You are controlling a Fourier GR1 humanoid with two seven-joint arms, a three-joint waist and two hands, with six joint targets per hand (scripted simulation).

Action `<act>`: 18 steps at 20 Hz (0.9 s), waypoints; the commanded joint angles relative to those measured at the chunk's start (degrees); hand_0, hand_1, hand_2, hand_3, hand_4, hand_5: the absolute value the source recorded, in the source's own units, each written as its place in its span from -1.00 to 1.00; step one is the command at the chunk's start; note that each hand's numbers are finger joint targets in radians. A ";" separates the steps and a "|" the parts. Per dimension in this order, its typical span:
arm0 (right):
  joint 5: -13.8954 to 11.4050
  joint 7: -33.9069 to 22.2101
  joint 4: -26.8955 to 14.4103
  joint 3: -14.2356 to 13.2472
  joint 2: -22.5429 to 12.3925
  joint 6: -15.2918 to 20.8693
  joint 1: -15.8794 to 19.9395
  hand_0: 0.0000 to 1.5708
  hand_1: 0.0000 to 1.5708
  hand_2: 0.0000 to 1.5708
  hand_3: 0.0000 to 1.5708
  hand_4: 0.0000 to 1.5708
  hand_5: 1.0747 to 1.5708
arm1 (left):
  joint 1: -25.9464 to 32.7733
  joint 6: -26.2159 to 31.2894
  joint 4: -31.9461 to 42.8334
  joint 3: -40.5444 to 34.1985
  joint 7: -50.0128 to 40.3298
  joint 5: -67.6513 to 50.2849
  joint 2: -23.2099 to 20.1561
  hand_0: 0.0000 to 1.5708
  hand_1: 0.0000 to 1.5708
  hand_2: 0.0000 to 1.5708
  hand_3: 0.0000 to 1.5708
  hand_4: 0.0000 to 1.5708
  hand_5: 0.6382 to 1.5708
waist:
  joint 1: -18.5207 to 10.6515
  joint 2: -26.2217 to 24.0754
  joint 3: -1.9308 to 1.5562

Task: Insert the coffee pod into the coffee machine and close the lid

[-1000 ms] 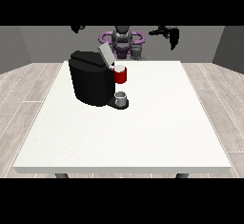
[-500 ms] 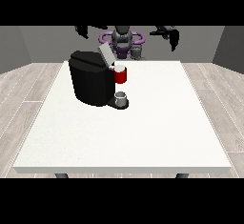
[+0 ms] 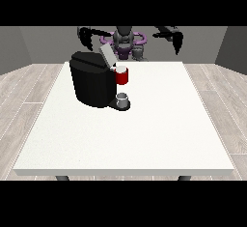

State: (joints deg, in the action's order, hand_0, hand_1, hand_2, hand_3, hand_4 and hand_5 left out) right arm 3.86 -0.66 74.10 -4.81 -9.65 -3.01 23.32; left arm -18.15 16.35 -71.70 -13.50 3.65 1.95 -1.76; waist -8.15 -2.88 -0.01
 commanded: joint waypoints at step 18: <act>-4.49 5.79 -13.58 -0.17 1.27 0.06 10.82 -1.00 -1.00 -1.00 -1.00 -0.95 1.00 | 5.21 -3.89 -10.13 4.16 -1.42 -1.99 -2.52 -1.00 -1.00 -1.00 -1.00 -1.00 1.00 | 0.47 5.67 0.00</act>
State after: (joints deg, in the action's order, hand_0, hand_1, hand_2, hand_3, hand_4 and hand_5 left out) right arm 0.10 2.53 64.28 -4.42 -8.67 -3.21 33.13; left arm -13.08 13.40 -78.85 -11.21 4.70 -0.42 -4.46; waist -6.73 2.08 0.11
